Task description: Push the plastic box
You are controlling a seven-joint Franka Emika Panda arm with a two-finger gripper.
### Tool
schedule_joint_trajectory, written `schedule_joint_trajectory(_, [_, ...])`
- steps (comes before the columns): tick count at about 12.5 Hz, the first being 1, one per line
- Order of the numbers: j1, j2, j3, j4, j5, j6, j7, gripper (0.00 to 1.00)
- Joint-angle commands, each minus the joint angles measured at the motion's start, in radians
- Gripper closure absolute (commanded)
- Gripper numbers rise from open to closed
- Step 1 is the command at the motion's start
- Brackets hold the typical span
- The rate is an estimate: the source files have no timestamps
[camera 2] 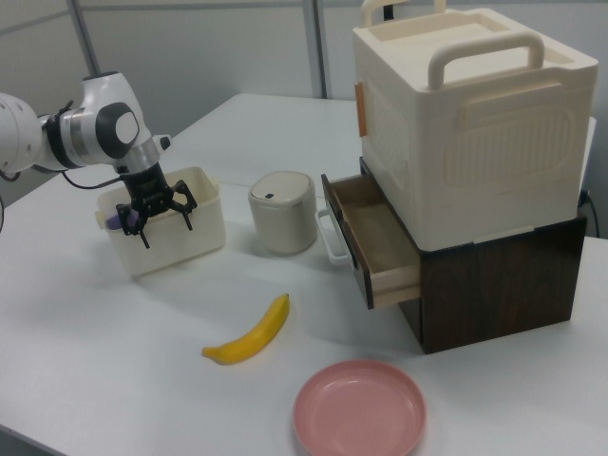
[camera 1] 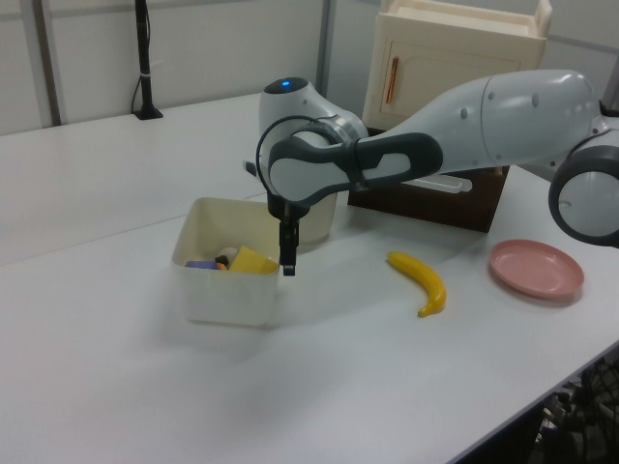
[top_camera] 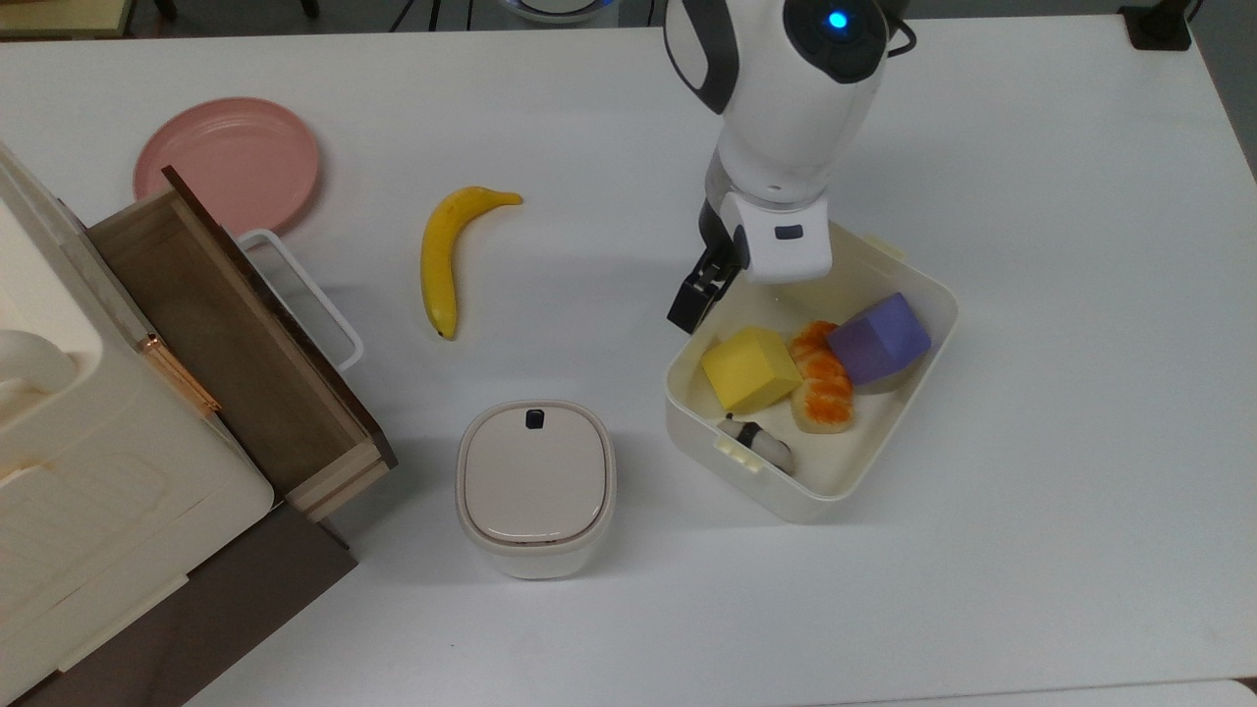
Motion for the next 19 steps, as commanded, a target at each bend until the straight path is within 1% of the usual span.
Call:
schedule_joint_trajectory(1, [0.018,0.003,-0.013,0.011,-0.017,0.022,0.033,0.0])
schedule_joint_trajectory(4, [-0.002,-0.061,-0.02,0.004,-0.005,0.005,0.037,0.0])
schedule_joint_trajectory(5, [-0.034,-0.092,-0.019,0.002,-0.001,-0.03,0.069,0.0])
schedule_joint_trajectory(6, [-0.052,-0.118,-0.019,0.007,0.0,-0.08,0.168,0.0])
schedule_joint_trajectory(7, [-0.065,-0.139,-0.019,0.005,0.0,-0.098,0.25,0.0])
schedule_joint_trajectory(8, [-0.086,-0.167,-0.02,0.004,0.0,-0.13,0.383,0.0])
schedule_joint_trajectory(9, [-0.109,-0.185,-0.02,0.008,0.0,-0.16,0.448,0.0])
schedule_joint_trajectory(10, [-0.149,-0.216,-0.017,0.008,0.003,-0.194,0.482,0.0])
schedule_joint_trajectory(11, [-0.164,-0.24,-0.017,0.008,0.016,-0.201,0.49,0.0])
schedule_joint_trajectory(13, [-0.229,-0.291,-0.02,0.01,0.114,-0.202,0.549,0.0])
schedule_joint_trajectory(15, [-0.246,-0.297,-0.022,0.011,0.125,-0.204,0.563,0.0])
schedule_joint_trajectory(16, [-0.256,-0.3,-0.02,0.013,0.144,-0.219,0.589,0.0])
schedule_joint_trajectory(17, [-0.258,-0.299,-0.022,0.033,0.171,-0.262,0.624,0.0])
schedule_joint_trajectory(19, [-0.257,-0.299,-0.022,0.036,0.185,-0.274,0.646,0.0])
